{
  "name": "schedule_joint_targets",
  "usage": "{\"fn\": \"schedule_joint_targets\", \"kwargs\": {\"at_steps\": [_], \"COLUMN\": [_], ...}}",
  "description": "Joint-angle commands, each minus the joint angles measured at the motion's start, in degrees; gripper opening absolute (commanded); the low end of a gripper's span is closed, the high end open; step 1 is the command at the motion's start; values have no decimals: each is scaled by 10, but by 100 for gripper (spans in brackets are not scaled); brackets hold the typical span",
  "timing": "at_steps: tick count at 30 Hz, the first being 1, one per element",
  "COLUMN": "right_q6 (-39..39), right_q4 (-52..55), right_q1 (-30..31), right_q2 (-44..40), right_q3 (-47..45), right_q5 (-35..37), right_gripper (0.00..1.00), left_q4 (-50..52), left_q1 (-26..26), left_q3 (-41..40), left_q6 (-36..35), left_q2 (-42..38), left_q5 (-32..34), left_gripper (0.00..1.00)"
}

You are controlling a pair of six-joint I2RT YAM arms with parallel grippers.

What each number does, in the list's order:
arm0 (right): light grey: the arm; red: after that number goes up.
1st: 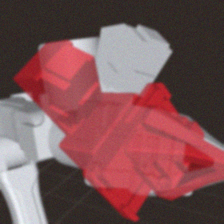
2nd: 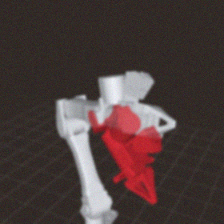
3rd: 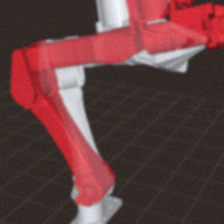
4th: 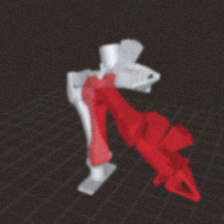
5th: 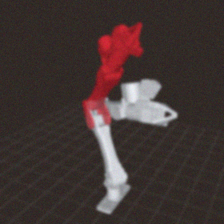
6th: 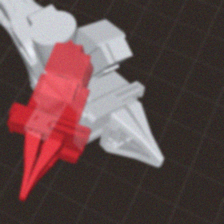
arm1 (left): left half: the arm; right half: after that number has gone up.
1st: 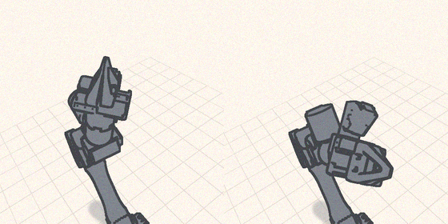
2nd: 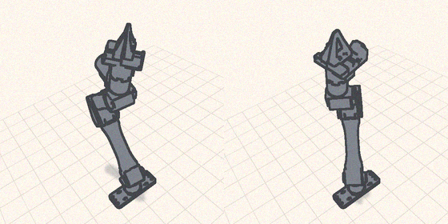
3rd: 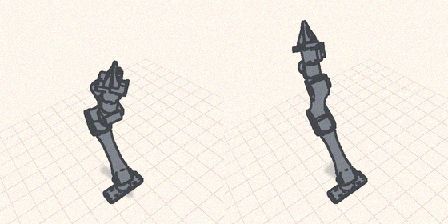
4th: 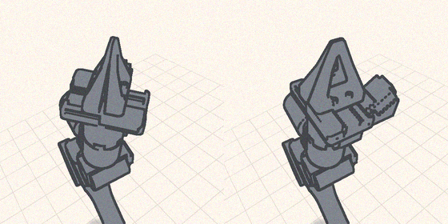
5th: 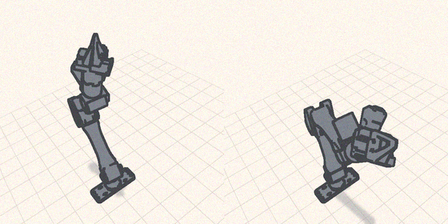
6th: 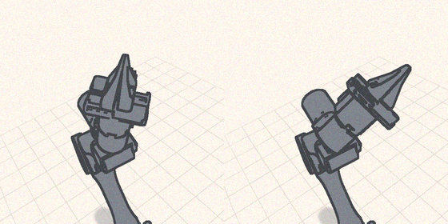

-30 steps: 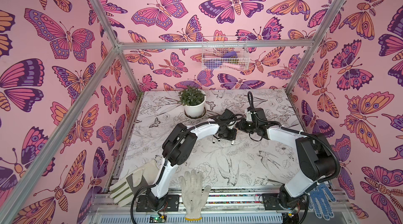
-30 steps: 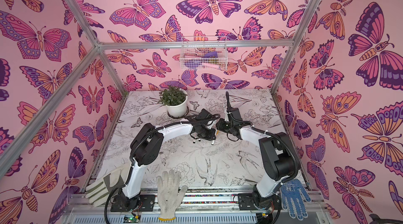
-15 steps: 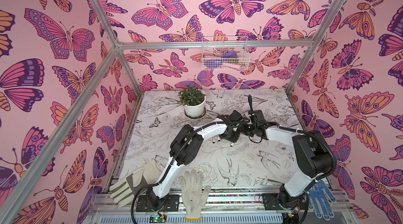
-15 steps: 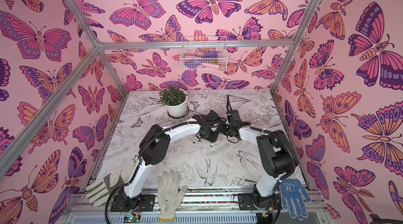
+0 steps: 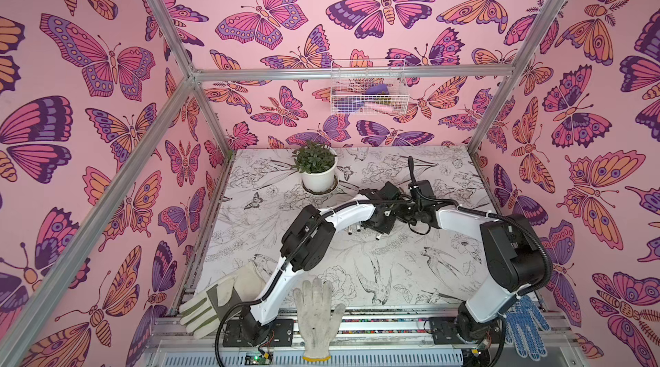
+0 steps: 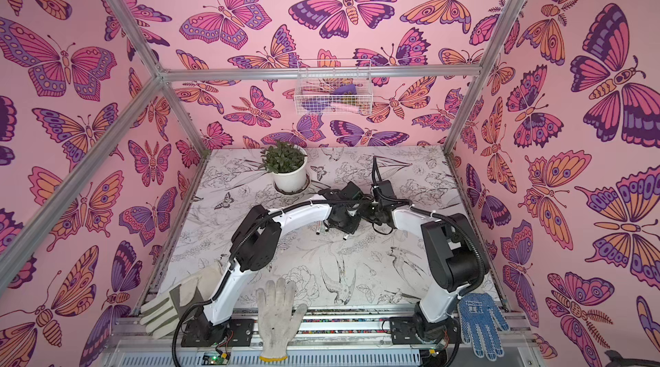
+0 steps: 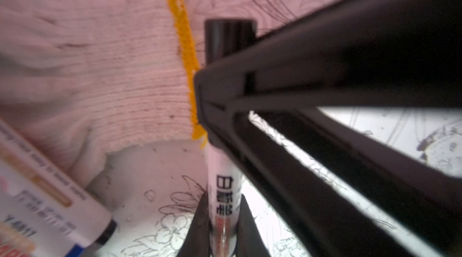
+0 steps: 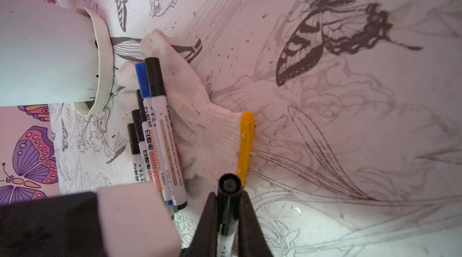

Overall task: Insert pens into pen caps
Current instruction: Put on the pen cap to the pen.

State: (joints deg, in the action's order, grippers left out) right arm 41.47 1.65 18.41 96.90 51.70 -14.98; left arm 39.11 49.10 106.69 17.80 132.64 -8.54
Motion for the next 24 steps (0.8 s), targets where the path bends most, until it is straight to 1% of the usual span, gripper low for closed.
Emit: {"fn": "schedule_joint_targets", "kwargs": {"at_steps": [1,4,6,9,11,14,17,20,24], "right_q6": [-87,-100,-104,-109,-114,-125,-121,-104,-96], "right_q4": [146,200,231,248,250,248,222,191,169], "right_q1": [20,19,20,20,20,20,19,20,20], "right_q2": [-51,-98,-128,-170,-195,-222,-234,-236,-234], "right_q3": [11,43,67,87,94,98,88,72,56], "right_q5": [-55,-69,-88,-136,-168,-215,-282,-325,-364], "right_gripper": [0,0,0,0,0,0,0,0,0], "left_q4": [-58,-120,-182,-275,-313,-347,-366,-367,-367], "left_q1": [-22,-44,-63,-91,-107,-126,-132,-133,-133], "left_q3": [-32,-92,-156,-245,-279,-312,-330,-342,-355], "left_q6": [-22,10,42,88,111,128,111,91,71], "left_q2": [-41,-129,-205,-295,-333,-374,-394,-409,-425], "left_q5": [-13,-63,-91,-130,-162,-185,-184,-160,-130], "left_gripper": [0,0,0,0,0,0,0,0,0]}}
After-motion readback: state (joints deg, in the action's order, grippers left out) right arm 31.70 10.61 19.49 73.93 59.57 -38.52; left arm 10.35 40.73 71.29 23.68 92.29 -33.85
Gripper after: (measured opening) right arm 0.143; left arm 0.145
